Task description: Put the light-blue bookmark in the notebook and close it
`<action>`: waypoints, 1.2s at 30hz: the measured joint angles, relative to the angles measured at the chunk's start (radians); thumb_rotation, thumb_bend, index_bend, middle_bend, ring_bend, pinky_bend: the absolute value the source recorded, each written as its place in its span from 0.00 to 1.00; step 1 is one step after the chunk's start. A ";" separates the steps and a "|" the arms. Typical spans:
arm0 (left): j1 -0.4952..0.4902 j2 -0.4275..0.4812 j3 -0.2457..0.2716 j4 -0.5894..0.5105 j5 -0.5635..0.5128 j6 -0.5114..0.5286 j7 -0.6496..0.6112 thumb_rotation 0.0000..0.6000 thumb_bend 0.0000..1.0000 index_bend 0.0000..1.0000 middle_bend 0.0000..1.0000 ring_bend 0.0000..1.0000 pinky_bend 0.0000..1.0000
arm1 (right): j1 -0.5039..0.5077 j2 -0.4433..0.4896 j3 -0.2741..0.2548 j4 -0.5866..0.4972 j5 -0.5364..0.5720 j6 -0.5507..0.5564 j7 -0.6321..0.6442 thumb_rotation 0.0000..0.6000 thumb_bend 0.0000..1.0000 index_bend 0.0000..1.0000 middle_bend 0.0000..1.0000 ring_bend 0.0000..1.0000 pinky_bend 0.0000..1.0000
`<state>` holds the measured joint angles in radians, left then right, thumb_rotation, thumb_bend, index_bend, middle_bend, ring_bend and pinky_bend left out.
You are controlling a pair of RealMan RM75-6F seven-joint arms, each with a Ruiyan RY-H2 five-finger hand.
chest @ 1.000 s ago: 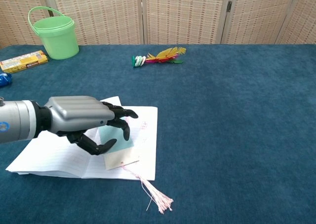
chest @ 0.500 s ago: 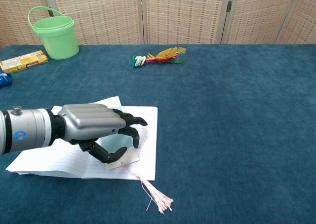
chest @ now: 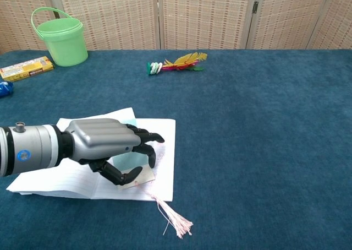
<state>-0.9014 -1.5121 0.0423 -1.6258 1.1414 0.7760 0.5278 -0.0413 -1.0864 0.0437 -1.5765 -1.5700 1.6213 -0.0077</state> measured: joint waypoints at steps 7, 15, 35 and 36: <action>0.005 0.011 0.007 -0.005 -0.007 0.007 0.010 0.37 0.62 0.28 0.00 0.00 0.13 | 0.001 0.000 0.000 0.002 -0.002 -0.001 0.002 1.00 0.19 0.13 0.20 0.15 0.24; 0.016 0.046 0.028 -0.020 -0.004 0.012 0.019 0.37 0.62 0.28 0.00 0.00 0.13 | 0.003 0.000 -0.001 0.000 -0.008 -0.001 0.001 1.00 0.19 0.13 0.20 0.15 0.24; 0.056 0.140 0.037 -0.104 0.062 0.038 -0.061 0.37 0.62 0.27 0.00 0.00 0.13 | 0.000 0.001 -0.004 -0.004 -0.019 0.010 -0.001 1.00 0.19 0.13 0.20 0.15 0.24; 0.056 0.141 0.030 -0.104 0.064 0.041 -0.068 0.36 0.62 0.27 0.00 0.00 0.13 | 0.000 0.001 -0.004 -0.004 -0.018 0.010 0.000 1.00 0.19 0.13 0.20 0.15 0.24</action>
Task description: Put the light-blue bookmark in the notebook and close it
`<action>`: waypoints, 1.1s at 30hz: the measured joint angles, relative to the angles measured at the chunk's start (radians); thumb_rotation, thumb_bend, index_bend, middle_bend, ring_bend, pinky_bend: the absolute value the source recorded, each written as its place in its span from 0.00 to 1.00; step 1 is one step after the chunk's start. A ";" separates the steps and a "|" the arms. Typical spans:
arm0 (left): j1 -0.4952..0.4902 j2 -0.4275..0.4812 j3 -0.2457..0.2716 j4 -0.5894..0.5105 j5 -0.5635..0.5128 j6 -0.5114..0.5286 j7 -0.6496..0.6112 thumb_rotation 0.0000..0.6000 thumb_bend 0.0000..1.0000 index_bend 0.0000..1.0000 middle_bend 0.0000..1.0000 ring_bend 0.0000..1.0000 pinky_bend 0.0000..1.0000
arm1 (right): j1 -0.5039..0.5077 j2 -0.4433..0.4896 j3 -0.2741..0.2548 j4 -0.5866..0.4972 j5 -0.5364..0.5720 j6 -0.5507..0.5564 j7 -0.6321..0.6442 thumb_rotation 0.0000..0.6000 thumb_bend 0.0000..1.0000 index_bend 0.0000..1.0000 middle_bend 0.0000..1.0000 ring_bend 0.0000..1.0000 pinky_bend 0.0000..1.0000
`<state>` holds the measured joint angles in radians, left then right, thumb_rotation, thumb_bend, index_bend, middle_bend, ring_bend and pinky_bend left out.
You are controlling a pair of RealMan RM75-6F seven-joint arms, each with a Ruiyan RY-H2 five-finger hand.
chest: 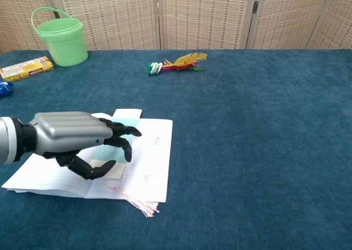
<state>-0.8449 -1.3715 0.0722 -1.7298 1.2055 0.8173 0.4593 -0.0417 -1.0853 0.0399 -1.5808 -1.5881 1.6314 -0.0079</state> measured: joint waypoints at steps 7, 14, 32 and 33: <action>-0.007 -0.019 -0.053 0.061 -0.047 0.003 -0.025 0.37 0.62 0.26 0.00 0.00 0.13 | -0.002 0.002 0.001 -0.001 0.001 0.003 0.000 1.00 0.19 0.13 0.20 0.15 0.24; -0.016 -0.052 -0.067 0.147 -0.134 -0.005 0.022 0.37 0.62 0.26 0.00 0.00 0.13 | 0.000 0.002 0.002 0.001 0.008 -0.004 0.001 1.00 0.19 0.13 0.20 0.15 0.24; -0.048 -0.075 -0.138 0.213 -0.242 -0.004 0.036 0.37 0.62 0.23 0.00 0.00 0.13 | 0.003 0.004 0.001 -0.006 0.003 -0.007 -0.009 1.00 0.19 0.13 0.20 0.15 0.24; -0.053 -0.079 -0.144 0.222 -0.259 -0.008 0.038 0.37 0.62 0.23 0.00 0.00 0.13 | 0.003 0.004 0.001 -0.006 0.002 -0.007 -0.010 1.00 0.19 0.13 0.20 0.15 0.24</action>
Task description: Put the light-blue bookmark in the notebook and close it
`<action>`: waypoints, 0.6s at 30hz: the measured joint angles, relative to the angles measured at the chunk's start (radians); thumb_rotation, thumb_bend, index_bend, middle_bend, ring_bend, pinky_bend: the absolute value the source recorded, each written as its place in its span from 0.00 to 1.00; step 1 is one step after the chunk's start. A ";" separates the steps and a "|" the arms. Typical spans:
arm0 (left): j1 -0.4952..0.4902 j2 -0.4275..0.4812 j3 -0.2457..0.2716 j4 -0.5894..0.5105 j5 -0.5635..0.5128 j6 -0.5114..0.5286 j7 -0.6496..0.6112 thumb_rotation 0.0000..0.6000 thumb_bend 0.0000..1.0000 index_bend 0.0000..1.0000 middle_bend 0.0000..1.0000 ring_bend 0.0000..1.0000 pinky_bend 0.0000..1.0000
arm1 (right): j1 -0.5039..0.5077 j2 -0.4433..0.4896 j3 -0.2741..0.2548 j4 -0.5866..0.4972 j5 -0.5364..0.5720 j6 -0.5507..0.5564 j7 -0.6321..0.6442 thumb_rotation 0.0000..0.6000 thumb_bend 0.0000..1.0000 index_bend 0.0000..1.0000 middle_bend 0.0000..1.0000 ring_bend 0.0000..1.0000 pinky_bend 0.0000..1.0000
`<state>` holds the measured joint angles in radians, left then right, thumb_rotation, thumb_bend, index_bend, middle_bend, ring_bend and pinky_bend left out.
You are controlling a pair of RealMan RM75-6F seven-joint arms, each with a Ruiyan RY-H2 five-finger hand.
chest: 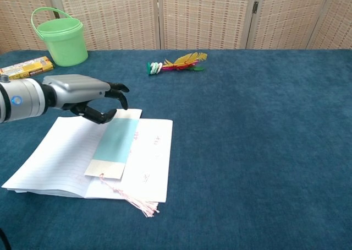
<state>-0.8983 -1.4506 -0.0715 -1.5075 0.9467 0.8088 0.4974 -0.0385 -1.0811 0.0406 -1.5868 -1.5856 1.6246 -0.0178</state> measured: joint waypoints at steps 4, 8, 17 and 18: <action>-0.028 -0.020 -0.024 0.048 -0.087 -0.024 0.012 0.36 0.62 0.22 0.00 0.00 0.13 | -0.002 0.002 -0.001 -0.002 0.002 0.001 -0.003 1.00 0.19 0.13 0.20 0.15 0.24; -0.065 -0.046 -0.042 0.107 -0.186 -0.057 0.028 0.36 0.62 0.22 0.00 0.00 0.13 | -0.005 0.005 -0.001 -0.004 0.007 0.002 -0.005 1.00 0.19 0.13 0.20 0.15 0.24; -0.124 -0.117 -0.039 0.237 -0.333 -0.104 0.062 0.34 0.62 0.22 0.00 0.00 0.13 | -0.007 0.006 0.001 -0.005 0.018 -0.003 -0.007 1.00 0.19 0.13 0.20 0.15 0.24; -0.128 -0.123 -0.037 0.247 -0.342 -0.107 0.064 0.35 0.62 0.22 0.00 0.00 0.13 | -0.007 0.007 0.001 -0.005 0.019 -0.004 -0.008 1.00 0.19 0.13 0.20 0.15 0.24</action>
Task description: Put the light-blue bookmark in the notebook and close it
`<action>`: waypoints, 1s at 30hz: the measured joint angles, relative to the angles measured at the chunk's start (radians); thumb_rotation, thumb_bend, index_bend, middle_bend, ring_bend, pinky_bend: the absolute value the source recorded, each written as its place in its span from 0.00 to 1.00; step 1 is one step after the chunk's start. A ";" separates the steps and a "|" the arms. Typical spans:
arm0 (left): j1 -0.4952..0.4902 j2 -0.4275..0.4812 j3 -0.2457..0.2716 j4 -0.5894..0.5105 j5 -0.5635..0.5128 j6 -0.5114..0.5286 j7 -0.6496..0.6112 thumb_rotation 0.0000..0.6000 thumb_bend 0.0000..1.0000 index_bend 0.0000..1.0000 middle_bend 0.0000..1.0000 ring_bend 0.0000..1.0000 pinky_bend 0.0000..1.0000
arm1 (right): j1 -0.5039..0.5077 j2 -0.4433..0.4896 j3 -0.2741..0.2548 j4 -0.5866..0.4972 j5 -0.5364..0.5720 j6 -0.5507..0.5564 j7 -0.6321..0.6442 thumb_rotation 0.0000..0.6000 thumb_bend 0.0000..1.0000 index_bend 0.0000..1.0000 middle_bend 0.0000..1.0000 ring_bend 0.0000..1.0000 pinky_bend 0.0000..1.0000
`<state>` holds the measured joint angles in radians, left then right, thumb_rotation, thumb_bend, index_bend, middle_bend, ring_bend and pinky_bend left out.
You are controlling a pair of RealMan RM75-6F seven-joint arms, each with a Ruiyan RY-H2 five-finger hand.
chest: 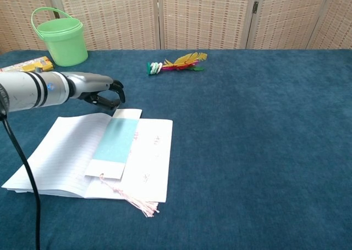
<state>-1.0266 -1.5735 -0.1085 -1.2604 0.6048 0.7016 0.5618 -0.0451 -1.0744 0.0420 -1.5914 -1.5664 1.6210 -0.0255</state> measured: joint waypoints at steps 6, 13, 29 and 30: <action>-0.015 -0.022 0.016 0.028 -0.032 -0.012 0.005 0.34 0.62 0.23 0.00 0.00 0.13 | 0.001 -0.002 0.001 0.003 0.003 -0.004 0.002 1.00 0.19 0.13 0.20 0.15 0.24; -0.011 -0.017 0.027 0.001 0.007 0.002 -0.008 0.34 0.62 0.26 0.00 0.00 0.13 | 0.002 -0.004 0.001 0.008 0.004 -0.006 0.006 1.00 0.19 0.13 0.20 0.15 0.24; 0.007 0.014 0.051 -0.057 0.064 0.025 -0.036 0.35 0.62 0.28 0.00 0.00 0.13 | -0.001 -0.004 -0.001 0.007 -0.003 0.000 0.005 1.00 0.19 0.13 0.20 0.15 0.24; 0.009 0.016 0.052 -0.060 0.066 0.025 -0.038 0.35 0.62 0.28 0.00 0.00 0.13 | -0.001 -0.004 -0.001 0.006 -0.004 0.001 0.005 1.00 0.19 0.13 0.20 0.15 0.24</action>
<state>-1.0179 -1.5573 -0.0567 -1.3204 0.6706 0.7270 0.5239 -0.0462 -1.0785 0.0413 -1.5853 -1.5699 1.6217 -0.0208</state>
